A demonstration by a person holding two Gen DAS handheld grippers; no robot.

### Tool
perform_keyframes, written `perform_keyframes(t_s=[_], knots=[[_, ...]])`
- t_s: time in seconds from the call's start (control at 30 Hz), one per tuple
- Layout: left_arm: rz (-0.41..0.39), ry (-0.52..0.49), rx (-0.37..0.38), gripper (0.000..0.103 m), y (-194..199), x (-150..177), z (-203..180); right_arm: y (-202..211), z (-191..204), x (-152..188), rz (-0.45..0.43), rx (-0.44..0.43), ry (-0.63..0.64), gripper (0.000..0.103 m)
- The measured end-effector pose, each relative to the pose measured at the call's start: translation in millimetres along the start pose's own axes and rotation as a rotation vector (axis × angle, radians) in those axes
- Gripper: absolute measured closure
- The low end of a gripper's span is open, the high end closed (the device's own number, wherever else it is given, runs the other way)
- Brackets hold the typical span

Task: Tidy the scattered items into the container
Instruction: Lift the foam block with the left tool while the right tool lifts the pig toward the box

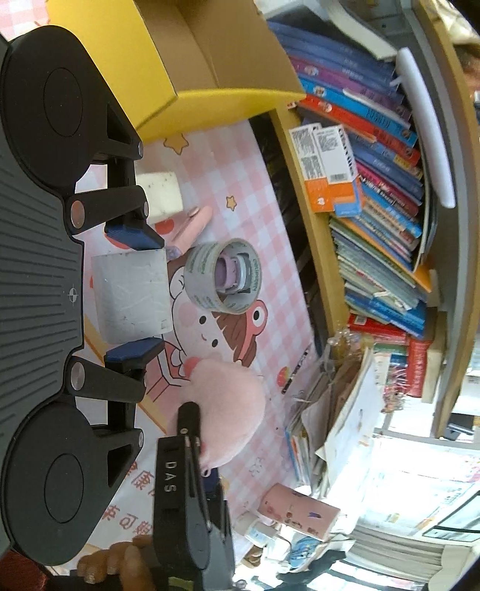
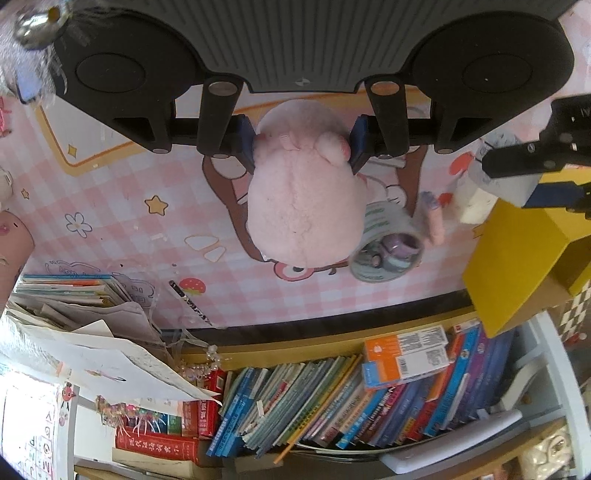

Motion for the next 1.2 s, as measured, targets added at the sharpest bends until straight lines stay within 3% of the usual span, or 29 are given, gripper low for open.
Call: perform_keyframes(t_s=[0.37,1.2], knots=[[-0.054,0.024,0.015,0.053,39.0,9.3,4.7,36.3,17.6,7.0,-0.040,0.017,0.023,0.057],[-0.085,0.000,0.086,0.053,84.1,25.7,16.7,84.8,52.5,26.3,-0.055,0.084,0.009,0.057]])
Point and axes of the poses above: each gripper's, at about its wrist camera, not at the fingertips, and y roughly against the way its jaws point, z to its left, x to its underside, the point moved 7 cm from there along -y, roughly the way its jaws point, and after that the axes turned 13 degrees about y, right-handed, at the moved point
